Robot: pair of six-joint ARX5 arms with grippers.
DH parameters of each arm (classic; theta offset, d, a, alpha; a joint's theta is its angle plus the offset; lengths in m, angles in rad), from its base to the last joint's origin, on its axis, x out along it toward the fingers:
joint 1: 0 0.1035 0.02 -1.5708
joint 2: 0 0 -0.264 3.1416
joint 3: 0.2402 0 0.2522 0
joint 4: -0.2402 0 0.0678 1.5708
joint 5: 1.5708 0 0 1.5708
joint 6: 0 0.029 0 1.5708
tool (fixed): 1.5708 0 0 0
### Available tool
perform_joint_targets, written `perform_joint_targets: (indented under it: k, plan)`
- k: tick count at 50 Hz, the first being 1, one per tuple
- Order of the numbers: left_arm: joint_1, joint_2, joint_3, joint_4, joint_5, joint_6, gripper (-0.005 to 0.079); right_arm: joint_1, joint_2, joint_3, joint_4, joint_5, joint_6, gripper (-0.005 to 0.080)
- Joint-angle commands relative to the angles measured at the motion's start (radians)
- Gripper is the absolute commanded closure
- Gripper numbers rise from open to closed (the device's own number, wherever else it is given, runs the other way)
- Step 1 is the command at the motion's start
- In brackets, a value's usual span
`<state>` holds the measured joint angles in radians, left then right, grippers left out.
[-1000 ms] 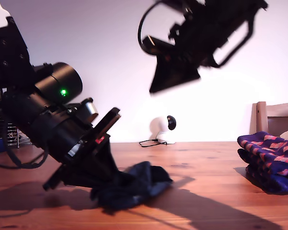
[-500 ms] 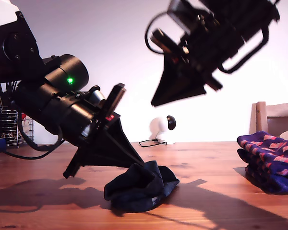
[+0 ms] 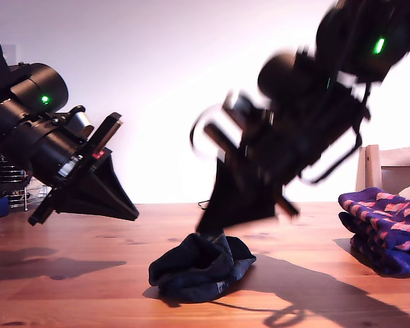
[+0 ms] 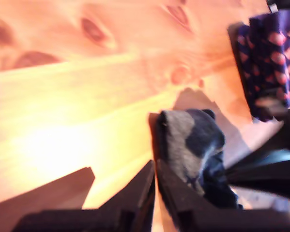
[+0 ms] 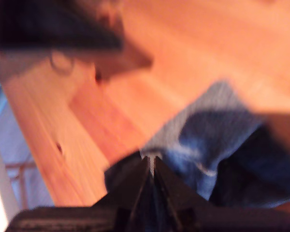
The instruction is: Fold the socks in front of you. After folding them, place them to the right side.
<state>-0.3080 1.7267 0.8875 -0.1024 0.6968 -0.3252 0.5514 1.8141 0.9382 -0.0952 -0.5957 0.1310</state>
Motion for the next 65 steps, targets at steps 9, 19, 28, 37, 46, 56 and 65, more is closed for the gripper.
perform_joint_targets:
  k: [9,19,28,37,46,56,65]
  plan:
    - [-0.002,-0.001,-0.007,0.006,-0.003,0.020,0.0764,0.005,0.048,-0.014,-0.020,0.038,-0.072,0.0763]
    - [-0.002,-0.001,-0.003,0.007,-0.002,0.020,0.0763,0.005,0.048,-0.011,-0.161,0.243,-0.225,0.0763]
    - [-0.003,-0.001,-0.002,0.005,-0.002,0.023,0.0764,0.004,0.048,0.008,-0.252,0.463,-0.343,0.0763]
    - [-0.002,-0.001,-0.002,-0.003,0.004,0.034,0.0764,-0.008,0.048,0.010,-0.309,0.608,-0.422,0.0763]
    - [-0.002,-0.008,-0.002,-0.004,0.022,0.039,0.0764,-0.049,0.048,0.010,-0.336,0.713,-0.505,0.0763]
    - [-0.002,-0.045,-0.002,-0.003,0.029,0.042,0.0763,-0.118,0.048,0.010,-0.348,0.763,-0.573,0.0763]
    - [-0.002,-0.059,-0.002,-0.003,0.030,0.066,0.0764,-0.132,0.048,0.013,-0.334,0.788,-0.581,0.0763]
